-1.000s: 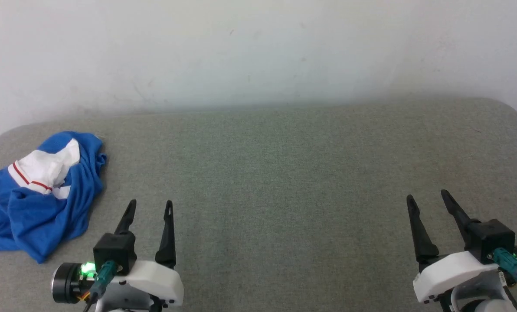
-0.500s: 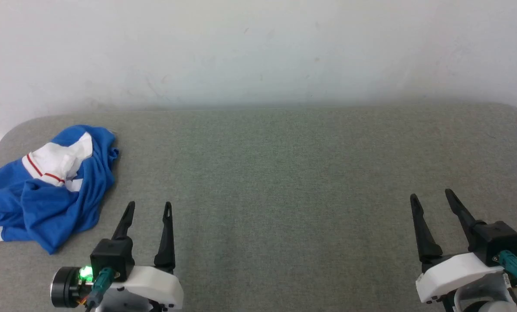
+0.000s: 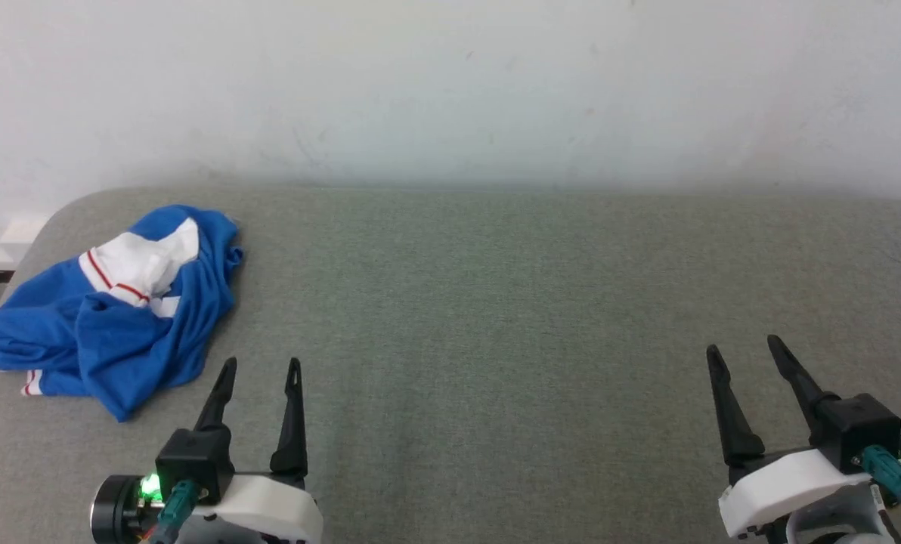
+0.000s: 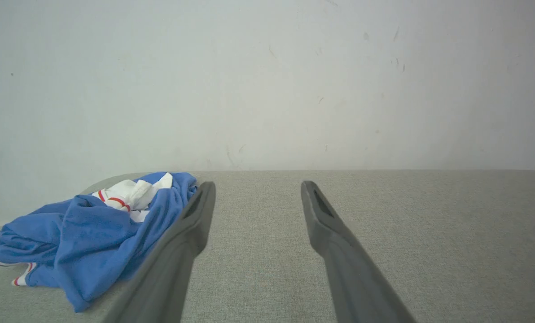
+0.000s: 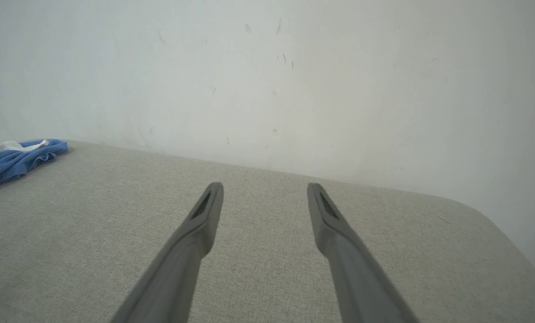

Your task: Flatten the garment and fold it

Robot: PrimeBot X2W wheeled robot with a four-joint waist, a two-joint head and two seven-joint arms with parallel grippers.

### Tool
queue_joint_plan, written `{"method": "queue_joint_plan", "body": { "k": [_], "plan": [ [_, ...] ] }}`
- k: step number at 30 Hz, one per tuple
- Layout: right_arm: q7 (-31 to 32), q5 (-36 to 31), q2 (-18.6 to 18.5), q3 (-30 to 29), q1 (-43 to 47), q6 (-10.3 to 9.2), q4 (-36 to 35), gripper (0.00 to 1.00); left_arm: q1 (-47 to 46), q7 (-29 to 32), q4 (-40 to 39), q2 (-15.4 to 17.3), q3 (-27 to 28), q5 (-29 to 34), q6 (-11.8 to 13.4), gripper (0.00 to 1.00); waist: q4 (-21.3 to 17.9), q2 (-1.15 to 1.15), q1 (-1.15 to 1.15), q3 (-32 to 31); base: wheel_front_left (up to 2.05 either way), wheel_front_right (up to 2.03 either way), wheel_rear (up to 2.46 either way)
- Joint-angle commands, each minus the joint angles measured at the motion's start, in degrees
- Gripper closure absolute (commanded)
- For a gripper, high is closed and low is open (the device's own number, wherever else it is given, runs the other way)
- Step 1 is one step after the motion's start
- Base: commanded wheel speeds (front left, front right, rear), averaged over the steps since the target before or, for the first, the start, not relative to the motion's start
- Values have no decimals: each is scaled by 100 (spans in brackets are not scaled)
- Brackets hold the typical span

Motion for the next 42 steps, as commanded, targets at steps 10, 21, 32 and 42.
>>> {"method": "queue_joint_plan", "body": {
  "k": [10, 21, 32, 42],
  "plan": [
    [-49, -41, 12, 82, 104, -3, -75, 0, 158, -167, -97, 19, -41, -79, 85, 0, 390, 0, 0, -19, 0, 0, 0],
    [-60, -50, 14, 90, 154, -3, -136, 0, 266, -298, -184, 42, -74, -140, 145, 0, 836, 0, 0, 14, 0, 0, 0],
    [-106, -70, 17, 187, 154, -4, -155, 0, 319, -430, -229, 63, -136, -206, 180, 0, 1294, 0, 0, 59, 0, 0, 0],
    [-174, -75, 18, 256, 209, -4, -151, 0, 428, -539, -230, 127, -181, -259, 221, 0, 1685, 0, 0, -15, 0, 0, 0]
  ]
}}
